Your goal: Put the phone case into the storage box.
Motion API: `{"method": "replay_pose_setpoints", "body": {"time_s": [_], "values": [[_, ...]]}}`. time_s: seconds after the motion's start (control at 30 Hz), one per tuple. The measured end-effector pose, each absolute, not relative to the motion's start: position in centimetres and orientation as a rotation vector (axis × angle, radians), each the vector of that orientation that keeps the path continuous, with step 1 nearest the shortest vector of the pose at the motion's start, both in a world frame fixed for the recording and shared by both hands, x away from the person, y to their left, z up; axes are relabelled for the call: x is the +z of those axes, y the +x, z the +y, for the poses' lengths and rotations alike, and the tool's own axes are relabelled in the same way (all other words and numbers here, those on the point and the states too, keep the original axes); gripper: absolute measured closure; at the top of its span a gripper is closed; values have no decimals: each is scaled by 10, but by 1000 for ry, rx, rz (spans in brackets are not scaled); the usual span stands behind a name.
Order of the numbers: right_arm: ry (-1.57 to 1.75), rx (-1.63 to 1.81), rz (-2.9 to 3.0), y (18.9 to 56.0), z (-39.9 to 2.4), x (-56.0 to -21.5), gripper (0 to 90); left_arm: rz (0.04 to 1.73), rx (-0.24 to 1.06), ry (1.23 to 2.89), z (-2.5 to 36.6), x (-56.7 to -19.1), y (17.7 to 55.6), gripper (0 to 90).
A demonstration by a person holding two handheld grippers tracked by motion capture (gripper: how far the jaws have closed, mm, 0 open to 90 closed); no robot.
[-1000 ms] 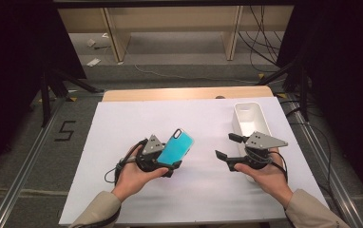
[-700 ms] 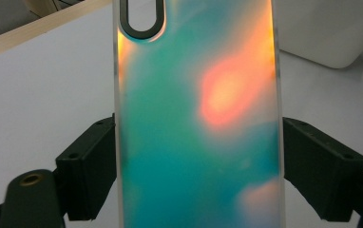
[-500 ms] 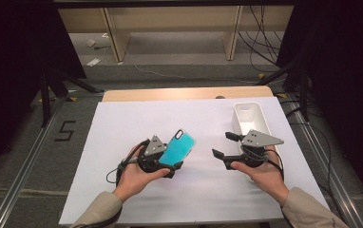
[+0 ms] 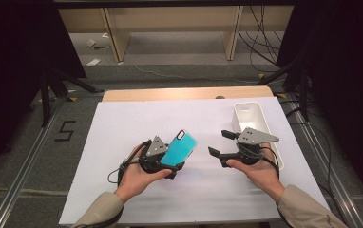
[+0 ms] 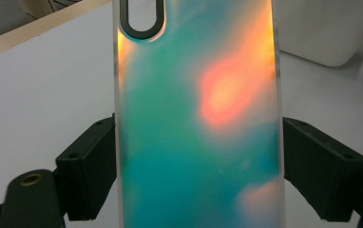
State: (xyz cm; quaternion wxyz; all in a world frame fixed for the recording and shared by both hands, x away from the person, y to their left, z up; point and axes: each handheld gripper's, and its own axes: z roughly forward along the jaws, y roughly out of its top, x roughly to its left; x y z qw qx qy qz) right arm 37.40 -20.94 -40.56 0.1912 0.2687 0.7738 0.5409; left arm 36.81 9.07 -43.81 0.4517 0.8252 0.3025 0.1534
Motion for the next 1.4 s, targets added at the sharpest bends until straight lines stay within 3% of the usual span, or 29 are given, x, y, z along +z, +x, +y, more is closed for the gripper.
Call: {"method": "replay_pose_setpoints", "body": {"time_s": [1.4], "values": [[761,1539,2177,392,-182,-403,195,704,377,2052,76,-439,365,168]]}}
